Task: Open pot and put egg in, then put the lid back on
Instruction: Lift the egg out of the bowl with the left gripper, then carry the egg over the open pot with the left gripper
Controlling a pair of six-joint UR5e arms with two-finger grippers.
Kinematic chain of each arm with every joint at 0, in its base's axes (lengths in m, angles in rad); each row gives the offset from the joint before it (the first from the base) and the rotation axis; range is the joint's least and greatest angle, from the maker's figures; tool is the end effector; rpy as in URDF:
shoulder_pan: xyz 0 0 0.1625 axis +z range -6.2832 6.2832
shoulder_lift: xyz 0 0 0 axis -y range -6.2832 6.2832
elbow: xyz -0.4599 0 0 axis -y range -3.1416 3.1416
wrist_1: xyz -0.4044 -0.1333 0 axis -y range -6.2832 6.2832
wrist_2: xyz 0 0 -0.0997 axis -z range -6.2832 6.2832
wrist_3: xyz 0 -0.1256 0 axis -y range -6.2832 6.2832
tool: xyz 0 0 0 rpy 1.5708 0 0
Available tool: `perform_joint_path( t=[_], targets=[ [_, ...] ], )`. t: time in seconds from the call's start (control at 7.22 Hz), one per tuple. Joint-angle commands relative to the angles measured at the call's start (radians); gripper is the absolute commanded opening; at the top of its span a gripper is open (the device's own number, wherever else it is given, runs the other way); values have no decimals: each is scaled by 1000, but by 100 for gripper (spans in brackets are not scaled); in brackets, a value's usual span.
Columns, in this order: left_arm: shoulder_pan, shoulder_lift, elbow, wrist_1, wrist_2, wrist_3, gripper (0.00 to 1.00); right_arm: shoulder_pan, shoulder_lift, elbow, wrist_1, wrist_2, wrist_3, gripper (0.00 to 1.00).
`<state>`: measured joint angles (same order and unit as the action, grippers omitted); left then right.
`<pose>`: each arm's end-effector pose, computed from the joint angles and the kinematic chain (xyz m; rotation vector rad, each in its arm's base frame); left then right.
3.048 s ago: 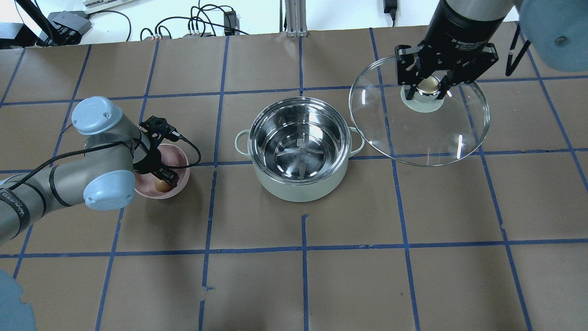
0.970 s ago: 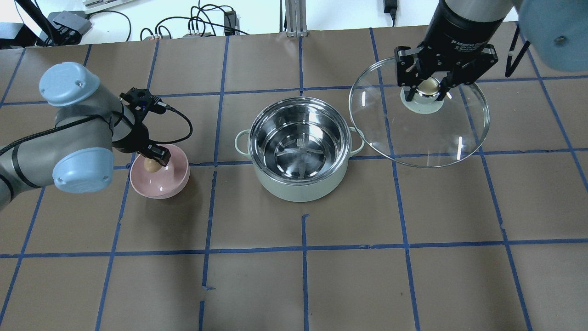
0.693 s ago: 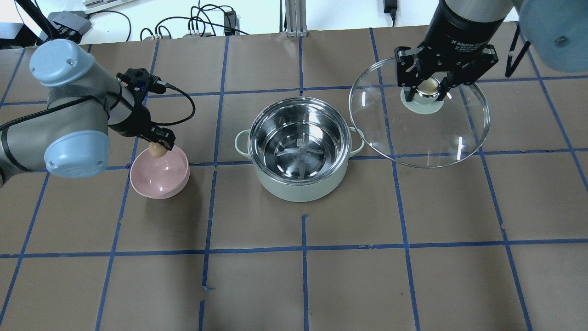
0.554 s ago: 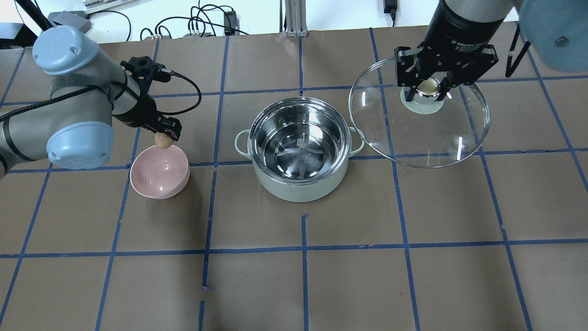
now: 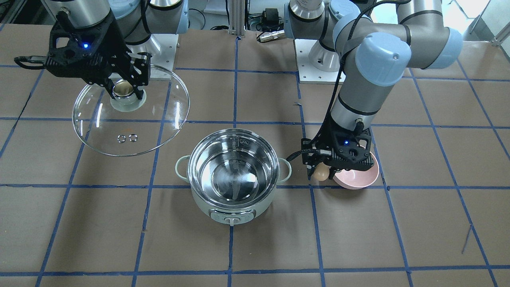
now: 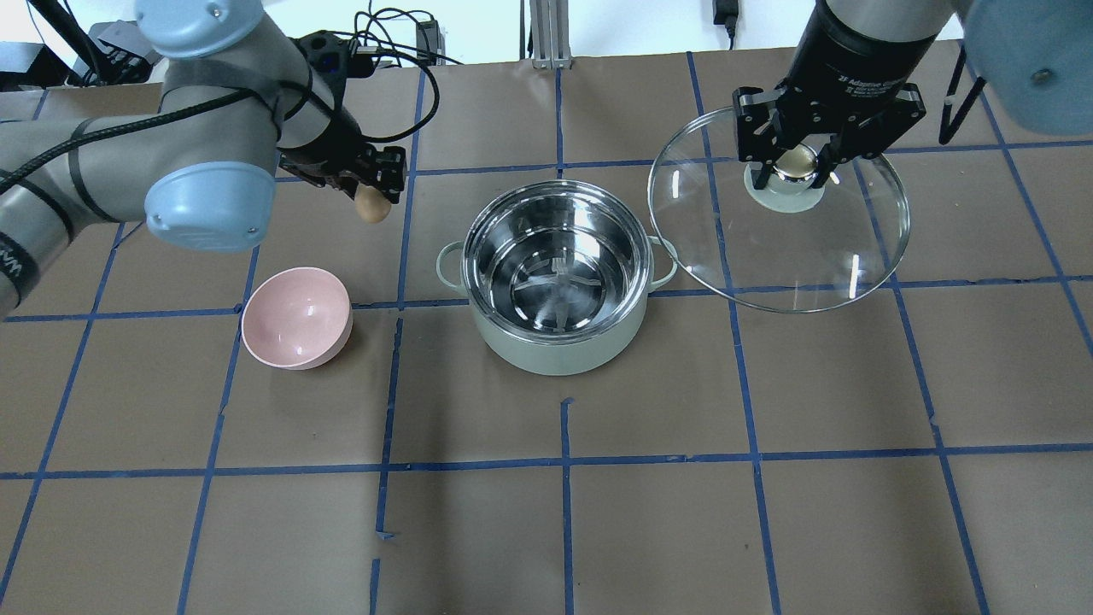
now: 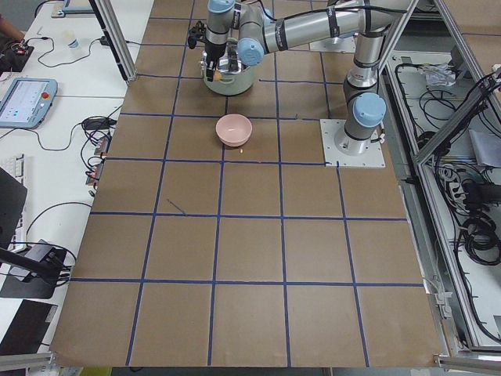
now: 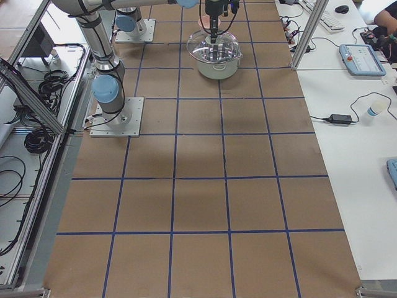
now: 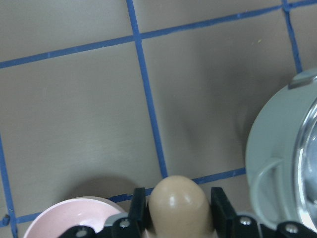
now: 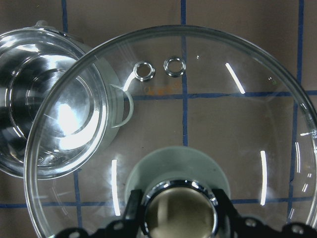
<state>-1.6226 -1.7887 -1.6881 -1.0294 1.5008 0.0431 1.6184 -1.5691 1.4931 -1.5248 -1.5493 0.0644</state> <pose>-0.1732 -0.5964 0.3763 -0.1560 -3.0508 0.3156 0.1600 -0.5004 0.5306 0.0257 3.1180 -0.0448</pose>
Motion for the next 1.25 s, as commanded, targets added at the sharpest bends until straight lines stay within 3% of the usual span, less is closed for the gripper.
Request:
perform_joint_path(
  t=[0.0, 0.42, 0.83, 1.11],
  targets=[
    [-103, -87, 79, 35, -1, -209, 29, 0, 0, 1, 0, 0, 0, 5],
    [-183, -158, 81, 172, 4, -396, 29, 3, 0, 1, 0, 0, 0, 5],
    [-216, -169, 65, 218, 18, -534, 29, 3, -2, 6, 0, 0, 0, 5],
    [-256, -184, 65, 221, 97, -658, 29, 3, -2, 7, 0, 0, 0, 5]
  ],
)
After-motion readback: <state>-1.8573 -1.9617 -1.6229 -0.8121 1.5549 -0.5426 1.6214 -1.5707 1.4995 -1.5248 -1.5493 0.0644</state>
